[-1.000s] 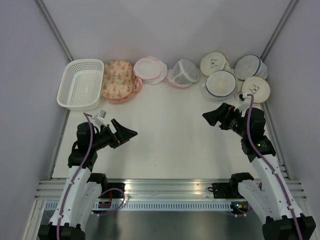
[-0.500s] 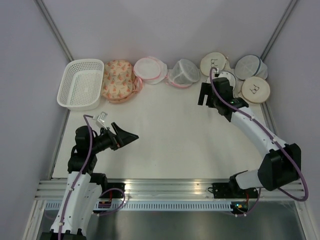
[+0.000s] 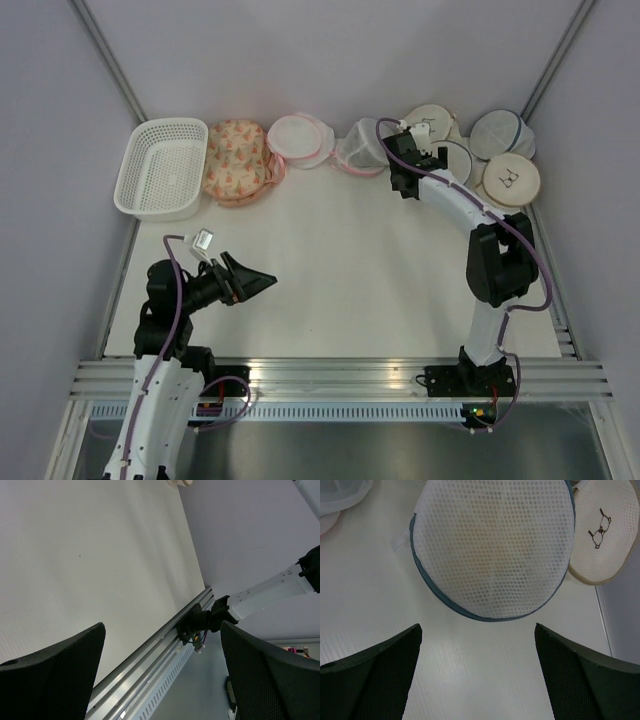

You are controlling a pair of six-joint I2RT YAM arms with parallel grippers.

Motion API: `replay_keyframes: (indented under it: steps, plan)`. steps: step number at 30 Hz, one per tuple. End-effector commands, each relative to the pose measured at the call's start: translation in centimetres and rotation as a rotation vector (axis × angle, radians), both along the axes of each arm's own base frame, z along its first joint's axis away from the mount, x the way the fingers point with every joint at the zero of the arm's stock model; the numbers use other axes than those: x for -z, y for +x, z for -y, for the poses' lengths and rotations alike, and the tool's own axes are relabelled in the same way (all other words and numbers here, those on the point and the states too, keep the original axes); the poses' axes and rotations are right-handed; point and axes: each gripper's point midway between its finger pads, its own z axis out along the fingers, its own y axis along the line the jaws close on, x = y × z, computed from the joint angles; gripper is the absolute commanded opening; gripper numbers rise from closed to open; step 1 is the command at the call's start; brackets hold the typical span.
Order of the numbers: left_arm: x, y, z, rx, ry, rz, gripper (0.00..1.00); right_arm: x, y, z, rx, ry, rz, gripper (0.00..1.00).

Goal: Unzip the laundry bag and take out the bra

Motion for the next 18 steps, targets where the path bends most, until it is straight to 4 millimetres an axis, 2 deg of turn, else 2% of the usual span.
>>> replay_keyframes:
  steps: [1, 2, 3, 5, 6, 8, 9, 10, 14, 17, 18]
  plan:
    - [-0.6, -0.6, 0.2, 0.020, -0.015, 0.017, 1.00, -1.8, 2.0, 0.5, 0.007, -0.090, 0.020, 0.98]
    - [-0.6, -0.7, 0.2, 0.018, -0.015, 0.018, 1.00, -1.6, 2.2, 0.5, 0.004, -0.107, 0.006, 0.98]
    - [-0.7, -0.7, 0.2, 0.018, -0.015, 0.021, 1.00, -0.6, 2.6, 0.6, 0.006, -0.127, -0.022, 0.98]
    - [-0.5, -0.8, 0.1, 0.013, -0.011, 0.021, 1.00, -0.5, 3.3, 0.5, 0.005, -0.141, -0.032, 0.98]
    - [-0.5, -0.8, 0.1, 0.010, -0.011, 0.018, 1.00, 0.6, 3.6, 0.4, -0.001, -0.160, -0.059, 0.98]
    - [-0.6, -0.9, 0.1, 0.008, -0.010, 0.019, 1.00, 0.9, 4.0, 0.7, 0.010, -0.176, -0.080, 0.97]
    - [-0.5, -0.9, 0.1, 0.009, -0.009, 0.016, 1.00, 2.2, 4.3, 0.8, 0.013, -0.186, -0.111, 0.96]
    - [-0.7, -0.9, 0.1, 0.008, -0.007, 0.024, 1.00, 2.0, 4.7, 1.0, 0.020, -0.184, -0.108, 0.94]
    - [-0.6, -1.0, -0.1, -0.002, 0.003, 0.024, 1.00, 3.5, 4.7, 1.7, 0.045, -0.202, -0.140, 0.86]
    - [-0.5, -1.1, -0.1, -0.005, 0.008, 0.026, 1.00, 4.0, 4.6, 2.7, 0.073, -0.202, -0.154, 0.70]
    - [-0.5, -1.0, -0.1, -0.007, 0.008, 0.024, 1.00, 4.3, 4.5, 3.0, 0.079, -0.202, -0.162, 0.57]
